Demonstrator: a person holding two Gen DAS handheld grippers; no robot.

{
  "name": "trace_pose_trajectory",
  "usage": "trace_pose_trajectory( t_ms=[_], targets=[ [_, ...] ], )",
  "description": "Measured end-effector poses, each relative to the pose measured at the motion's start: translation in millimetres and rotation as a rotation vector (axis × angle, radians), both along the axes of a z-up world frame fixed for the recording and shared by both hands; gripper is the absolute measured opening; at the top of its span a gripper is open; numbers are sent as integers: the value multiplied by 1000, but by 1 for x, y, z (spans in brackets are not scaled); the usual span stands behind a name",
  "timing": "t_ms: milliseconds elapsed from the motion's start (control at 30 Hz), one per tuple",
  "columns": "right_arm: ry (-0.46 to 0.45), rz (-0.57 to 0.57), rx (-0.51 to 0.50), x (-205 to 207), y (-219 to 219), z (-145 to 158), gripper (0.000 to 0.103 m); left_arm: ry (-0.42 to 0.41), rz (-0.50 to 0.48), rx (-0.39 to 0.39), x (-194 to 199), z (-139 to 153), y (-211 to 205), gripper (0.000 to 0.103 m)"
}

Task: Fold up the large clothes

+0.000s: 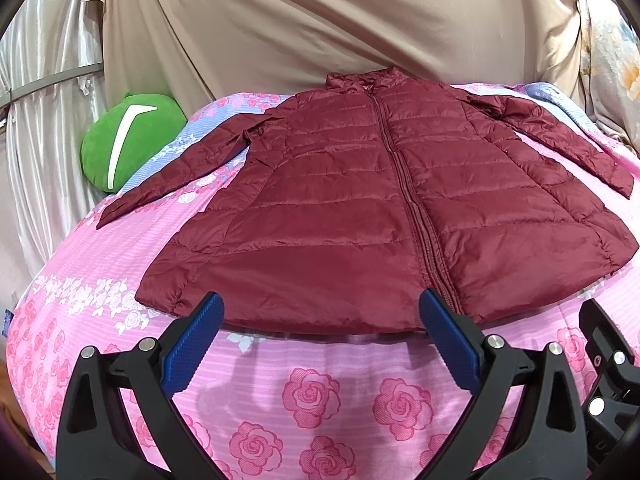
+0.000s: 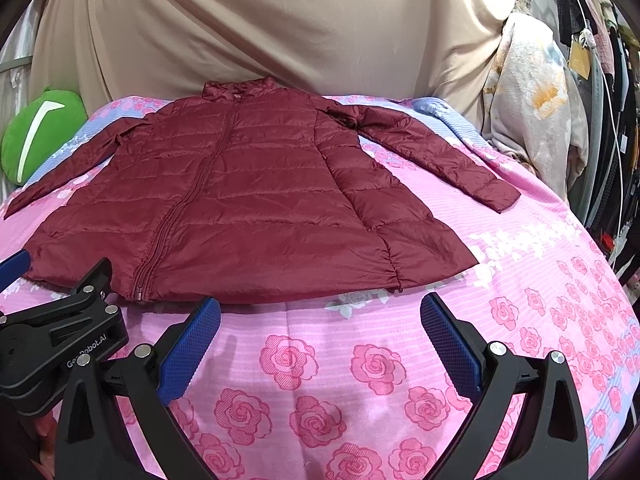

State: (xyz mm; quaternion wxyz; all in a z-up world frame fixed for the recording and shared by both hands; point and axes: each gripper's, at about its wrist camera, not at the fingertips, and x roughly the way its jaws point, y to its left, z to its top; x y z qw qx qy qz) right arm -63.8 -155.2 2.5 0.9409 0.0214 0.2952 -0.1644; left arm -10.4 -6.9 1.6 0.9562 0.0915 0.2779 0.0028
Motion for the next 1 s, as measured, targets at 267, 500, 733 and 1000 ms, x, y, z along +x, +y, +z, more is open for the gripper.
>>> trace_pose_trajectory(
  t_ms=[267, 500, 733, 1000],
  targets=[
    [-11, -23, -10, -2, -1, 4, 98, -6, -11, 1, -1, 3, -2, 96],
    [-21, -39, -33, -9, 3, 9, 98, -17, -20, -2, -3, 4, -4, 96],
    [3, -15, -48, -7, 9, 9, 98, 3, -18, -2, 1, 2, -5, 96],
    [12, -12, -42, -5, 8, 8, 98, 2, -22, -8, 0, 1, -3, 96]
  ],
)
